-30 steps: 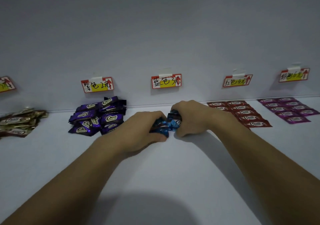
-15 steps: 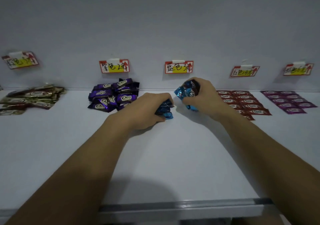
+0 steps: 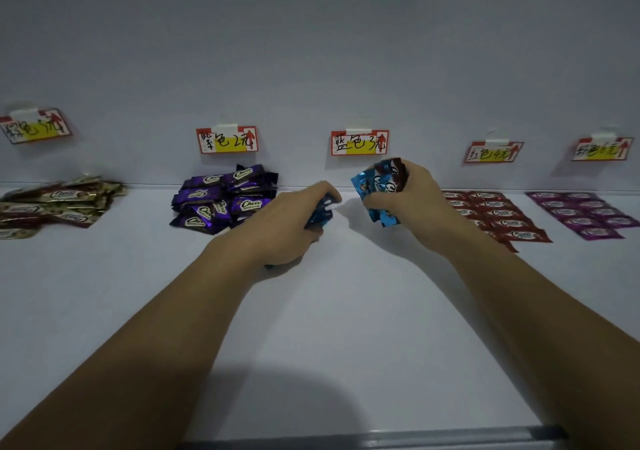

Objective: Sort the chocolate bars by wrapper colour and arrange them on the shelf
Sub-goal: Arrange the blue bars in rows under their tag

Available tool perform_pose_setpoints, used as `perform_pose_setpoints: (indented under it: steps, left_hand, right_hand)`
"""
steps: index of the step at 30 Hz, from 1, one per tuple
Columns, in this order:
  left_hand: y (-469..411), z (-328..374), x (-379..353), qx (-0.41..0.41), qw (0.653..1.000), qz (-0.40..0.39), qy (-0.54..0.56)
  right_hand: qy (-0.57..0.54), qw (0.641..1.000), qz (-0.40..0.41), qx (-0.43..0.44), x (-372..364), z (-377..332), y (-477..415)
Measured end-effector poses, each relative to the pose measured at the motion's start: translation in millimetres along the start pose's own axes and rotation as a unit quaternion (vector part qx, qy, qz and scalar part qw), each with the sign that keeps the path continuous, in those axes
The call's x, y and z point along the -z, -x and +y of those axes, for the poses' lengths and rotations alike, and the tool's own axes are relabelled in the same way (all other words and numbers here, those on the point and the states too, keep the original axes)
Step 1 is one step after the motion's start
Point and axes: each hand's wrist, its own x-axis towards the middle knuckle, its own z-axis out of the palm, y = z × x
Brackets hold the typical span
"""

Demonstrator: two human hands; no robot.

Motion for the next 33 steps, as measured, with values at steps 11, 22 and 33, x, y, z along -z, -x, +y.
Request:
perform_pose_setpoints:
  steps: [11,22,33]
  left_hand:
    - [-8,41,-29,0.252,0.556,0.099,0.786]
    - [4,63,-15,0.198,0.422,0.081,0.881]
    - [0,66,-29,0.218,0.546,0.063,0.807]
  right_hand:
    - [-0.090,0.992,-0.074,0.042,-24,-20,17]
    - [0.328,0.930,0.000,0.163,-56,-36,20]
    - [0.206,0.970,-0.128,0.034,-25,-30,12]
